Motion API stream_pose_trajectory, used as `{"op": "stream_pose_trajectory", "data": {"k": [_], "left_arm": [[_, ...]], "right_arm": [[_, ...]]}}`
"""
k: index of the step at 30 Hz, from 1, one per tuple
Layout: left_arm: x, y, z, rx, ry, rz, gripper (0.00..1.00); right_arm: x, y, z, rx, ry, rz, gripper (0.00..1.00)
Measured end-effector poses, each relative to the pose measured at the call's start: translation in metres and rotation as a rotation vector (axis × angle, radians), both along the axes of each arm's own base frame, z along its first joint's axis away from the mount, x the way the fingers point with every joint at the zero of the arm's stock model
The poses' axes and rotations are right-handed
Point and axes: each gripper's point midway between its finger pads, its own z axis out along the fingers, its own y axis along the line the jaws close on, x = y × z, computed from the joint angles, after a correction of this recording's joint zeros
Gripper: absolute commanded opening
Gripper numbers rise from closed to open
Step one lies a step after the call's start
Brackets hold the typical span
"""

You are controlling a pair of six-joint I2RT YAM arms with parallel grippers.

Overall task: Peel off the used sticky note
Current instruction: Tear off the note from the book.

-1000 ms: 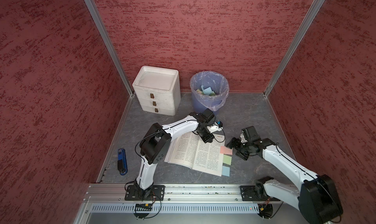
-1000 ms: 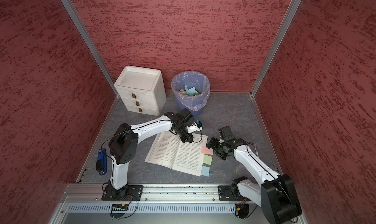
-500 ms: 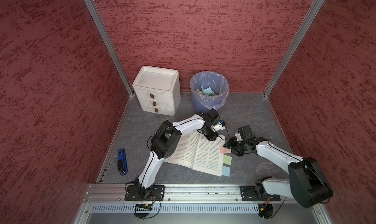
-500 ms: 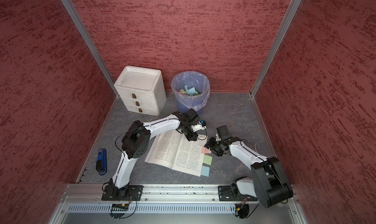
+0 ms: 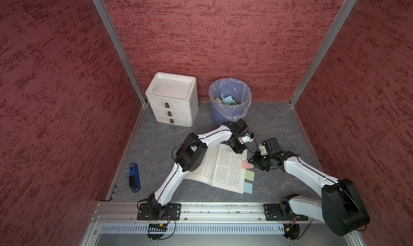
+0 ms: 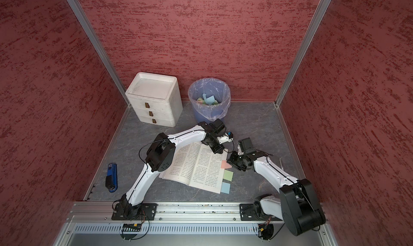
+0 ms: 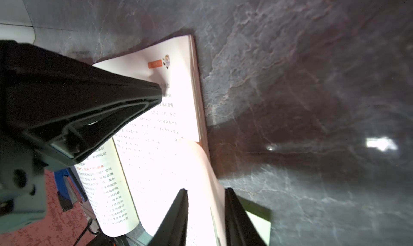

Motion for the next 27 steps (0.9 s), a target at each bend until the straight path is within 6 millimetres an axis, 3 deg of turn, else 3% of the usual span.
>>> {"op": "stream_pose_trajectory", "data": {"k": [4,11,27], "left_arm": [[-0.002,-0.007,-0.001,0.000,-0.003,-0.012,0.06],[0.000,-0.007,-0.006,0.018,-0.015,-0.016,0.06],[0.002,-0.002,-0.007,0.039,-0.038,-0.040,0.06]], "right_arm": [[-0.002,-0.004,-0.002,-0.024,0.003,0.005,0.19],[0.000,-0.007,0.000,-0.051,-0.022,0.014,0.00],[-0.005,0.017,0.024,-0.122,-0.152,0.142,0.00]]}}
